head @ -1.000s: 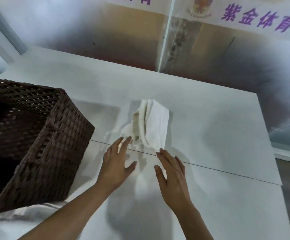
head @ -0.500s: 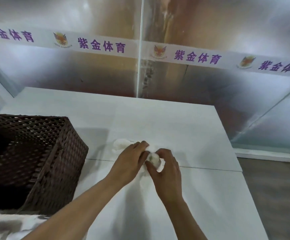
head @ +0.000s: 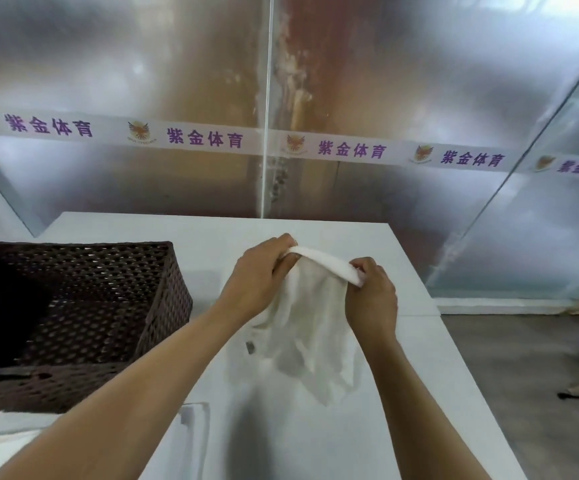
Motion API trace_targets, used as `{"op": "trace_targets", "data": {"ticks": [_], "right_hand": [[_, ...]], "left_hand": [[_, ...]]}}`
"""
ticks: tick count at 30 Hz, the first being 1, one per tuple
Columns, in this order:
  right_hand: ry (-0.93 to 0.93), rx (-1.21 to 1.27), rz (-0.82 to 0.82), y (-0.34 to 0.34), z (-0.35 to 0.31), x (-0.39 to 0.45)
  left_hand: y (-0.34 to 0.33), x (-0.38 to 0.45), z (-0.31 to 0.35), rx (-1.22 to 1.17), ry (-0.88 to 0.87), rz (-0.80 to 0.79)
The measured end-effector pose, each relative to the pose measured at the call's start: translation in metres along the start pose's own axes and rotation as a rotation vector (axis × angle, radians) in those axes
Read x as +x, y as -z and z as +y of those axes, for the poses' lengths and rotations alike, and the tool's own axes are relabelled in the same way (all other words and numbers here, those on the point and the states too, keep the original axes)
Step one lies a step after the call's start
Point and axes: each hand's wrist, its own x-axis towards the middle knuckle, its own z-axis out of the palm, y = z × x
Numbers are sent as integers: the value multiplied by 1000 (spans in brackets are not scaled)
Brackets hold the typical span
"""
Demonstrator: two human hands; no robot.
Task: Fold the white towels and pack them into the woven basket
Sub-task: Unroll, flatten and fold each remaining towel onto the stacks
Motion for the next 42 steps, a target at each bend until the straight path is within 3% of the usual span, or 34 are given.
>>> {"op": "trace_targets", "data": {"ticks": [5, 11, 17, 21, 25, 29, 33, 36, 39, 42], "right_hand": [[57, 18, 128, 48, -11, -19], [-1, 76, 238, 95, -11, -46], [-58, 486, 261, 121, -23, -68], [16, 445, 197, 131, -43, -69], [175, 412, 24, 127, -65, -66], [270, 450, -162, 130, -78, -67], [164, 318, -431, 151, -57, -60], [85, -33, -648, 155, -34, -62], [-50, -319, -635, 151, 6, -57], [-172, -413, -509, 155, 55, -43]], "left_hand": [[38, -18, 18, -45, -55, 70], [69, -31, 24, -18, -36, 215], [65, -55, 21, 38, 133, 205], [59, -67, 41, 7, 213, 138], [47, -68, 94, -67, -24, -86], [38, -60, 117, -226, -10, 2], [49, -59, 113, -232, -34, 130], [56, -55, 113, -279, 23, 225], [59, -44, 105, -265, 102, 290], [63, -34, 95, -193, 166, 366]]}}
